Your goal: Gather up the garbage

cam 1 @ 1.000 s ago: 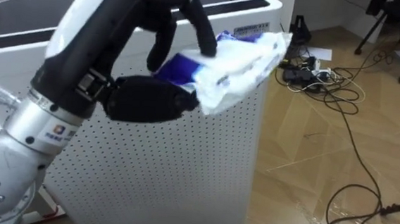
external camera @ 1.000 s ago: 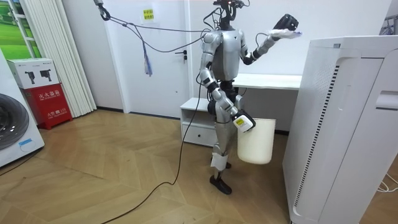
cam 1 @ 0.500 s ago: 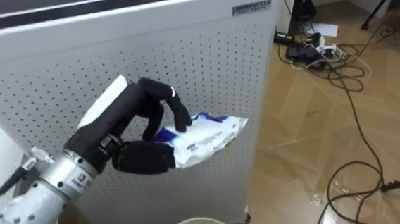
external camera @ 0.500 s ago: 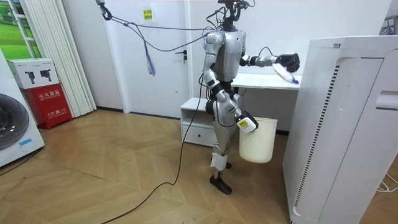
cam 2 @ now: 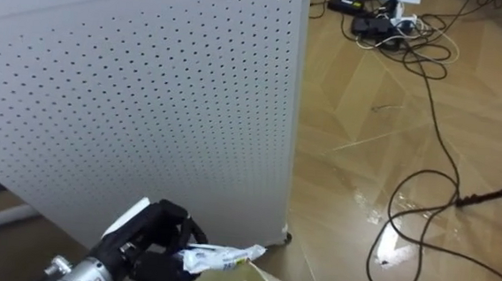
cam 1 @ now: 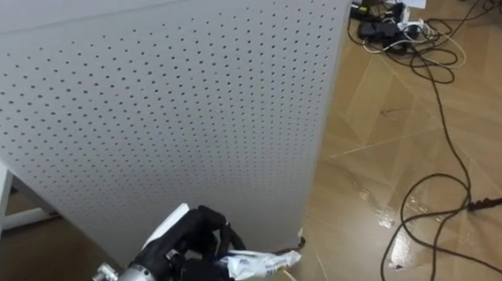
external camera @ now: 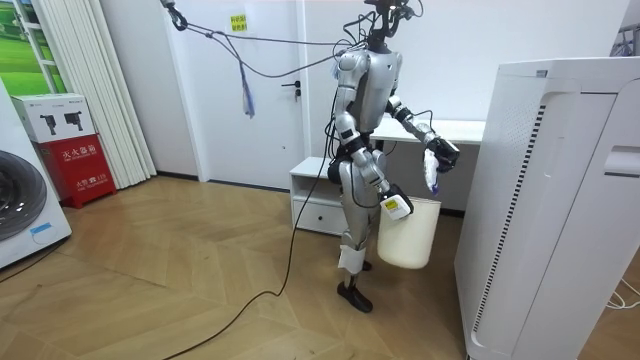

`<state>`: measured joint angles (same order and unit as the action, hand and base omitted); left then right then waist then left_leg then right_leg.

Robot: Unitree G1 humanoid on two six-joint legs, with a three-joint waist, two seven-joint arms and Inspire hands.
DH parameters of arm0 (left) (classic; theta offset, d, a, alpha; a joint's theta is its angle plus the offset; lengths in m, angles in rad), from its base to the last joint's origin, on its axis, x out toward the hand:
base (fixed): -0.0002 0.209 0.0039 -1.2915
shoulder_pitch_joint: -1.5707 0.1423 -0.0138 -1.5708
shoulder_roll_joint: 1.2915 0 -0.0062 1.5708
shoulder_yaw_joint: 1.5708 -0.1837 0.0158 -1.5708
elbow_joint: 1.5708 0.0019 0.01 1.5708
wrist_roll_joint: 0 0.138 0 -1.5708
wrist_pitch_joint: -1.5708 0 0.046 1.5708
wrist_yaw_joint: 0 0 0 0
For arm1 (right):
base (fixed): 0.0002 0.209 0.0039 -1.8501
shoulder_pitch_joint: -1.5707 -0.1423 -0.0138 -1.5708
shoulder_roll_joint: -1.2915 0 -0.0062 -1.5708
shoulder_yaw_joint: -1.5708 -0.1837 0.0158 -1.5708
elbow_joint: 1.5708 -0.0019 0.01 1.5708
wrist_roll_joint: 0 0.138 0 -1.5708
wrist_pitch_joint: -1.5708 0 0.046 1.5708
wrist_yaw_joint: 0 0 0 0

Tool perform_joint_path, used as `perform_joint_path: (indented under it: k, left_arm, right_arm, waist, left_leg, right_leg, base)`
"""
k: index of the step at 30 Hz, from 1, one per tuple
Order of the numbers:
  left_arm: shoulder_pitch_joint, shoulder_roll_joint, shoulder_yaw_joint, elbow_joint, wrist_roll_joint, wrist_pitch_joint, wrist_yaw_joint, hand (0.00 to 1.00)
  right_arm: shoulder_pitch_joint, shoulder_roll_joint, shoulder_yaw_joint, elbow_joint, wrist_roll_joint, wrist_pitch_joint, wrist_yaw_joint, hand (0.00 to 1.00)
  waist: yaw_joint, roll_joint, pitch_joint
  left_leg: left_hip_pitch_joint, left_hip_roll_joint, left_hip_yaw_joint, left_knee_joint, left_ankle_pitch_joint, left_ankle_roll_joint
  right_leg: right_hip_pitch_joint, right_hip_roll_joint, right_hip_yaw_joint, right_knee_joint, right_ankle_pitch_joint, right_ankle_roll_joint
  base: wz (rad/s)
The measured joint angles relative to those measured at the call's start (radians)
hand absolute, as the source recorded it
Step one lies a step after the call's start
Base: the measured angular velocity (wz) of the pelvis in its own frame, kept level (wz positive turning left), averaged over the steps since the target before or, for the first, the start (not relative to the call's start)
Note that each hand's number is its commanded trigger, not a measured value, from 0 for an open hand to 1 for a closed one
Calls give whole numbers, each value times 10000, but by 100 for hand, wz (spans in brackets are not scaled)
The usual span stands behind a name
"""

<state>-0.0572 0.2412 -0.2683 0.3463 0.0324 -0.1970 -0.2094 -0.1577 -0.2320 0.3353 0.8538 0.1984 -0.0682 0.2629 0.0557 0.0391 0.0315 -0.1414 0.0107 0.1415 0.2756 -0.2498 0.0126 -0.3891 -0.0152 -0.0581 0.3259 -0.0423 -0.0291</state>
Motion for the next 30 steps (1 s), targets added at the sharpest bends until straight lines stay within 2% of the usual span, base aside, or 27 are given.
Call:
perform_joint_path:
  k: [5,12,18,19,20,21,22,30]
  left_arm:
    - [-6,-149,-142,635,1,-7,-202,100]
    - [-67,-254,-516,1715,-11,-7,-429,100]
    - [-70,-280,-512,1942,-3,-7,-566,100]
    - [-71,-279,-512,1941,-3,-7,-583,87]
    - [-77,-279,-513,1943,-3,-7,-593,59]
    - [-78,-279,-513,1943,-3,-7,-604,11]
    - [-87,-278,-513,1943,-3,-7,-615,0]
    - [-169,-211,-520,2307,14,-6,-862,0]
  right_arm:
    - [-154,47,0,134,1,-10,74,100]
    - [-994,300,25,863,19,-38,-43,100]
    - [-995,290,161,895,34,-43,-85,100]
    - [-995,283,161,895,34,-44,-85,100]
    - [-996,269,161,898,34,-45,-85,100]
    - [-996,264,161,900,34,-44,-85,100]
    - [-996,253,161,901,34,-45,-85,100]
    - [-997,93,261,1084,456,-46,1,100]
  waist:
    - [31,-29,2]
    - [46,-172,30]
    - [63,-291,82]
    - [65,-290,82]
    - [70,-294,84]
    - [70,-294,84]
    - [67,-293,84]
    - [87,-288,82]
  left_leg:
    - [-78,-20,27,-13,0,1]
    - [-209,-25,84,14,3,5]
    - [-343,-20,82,190,2,5]
    - [-380,-16,82,210,2,5]
    - [-452,-19,82,271,2,5]
    - [-484,-22,82,288,2,5]
    - [-550,-27,83,313,2,5]
    - [-565,-22,100,299,3,6]
  right_leg:
    - [-119,-15,14,22,23,10]
    - [-286,-25,5,81,66,-33]
    - [-303,-35,-1,34,118,-34]
    - [-313,-31,0,-1,142,-32]
    - [-358,-39,1,-1,160,-25]
    - [-382,-44,1,0,167,-23]
    - [-434,-52,0,-1,184,-21]
    - [-475,-44,14,9,209,-42]
  base:
    - [-2]
    - [-1]
    - [0]
    - [0]
    - [0]
    - [0]
    - [0]
    - [0]
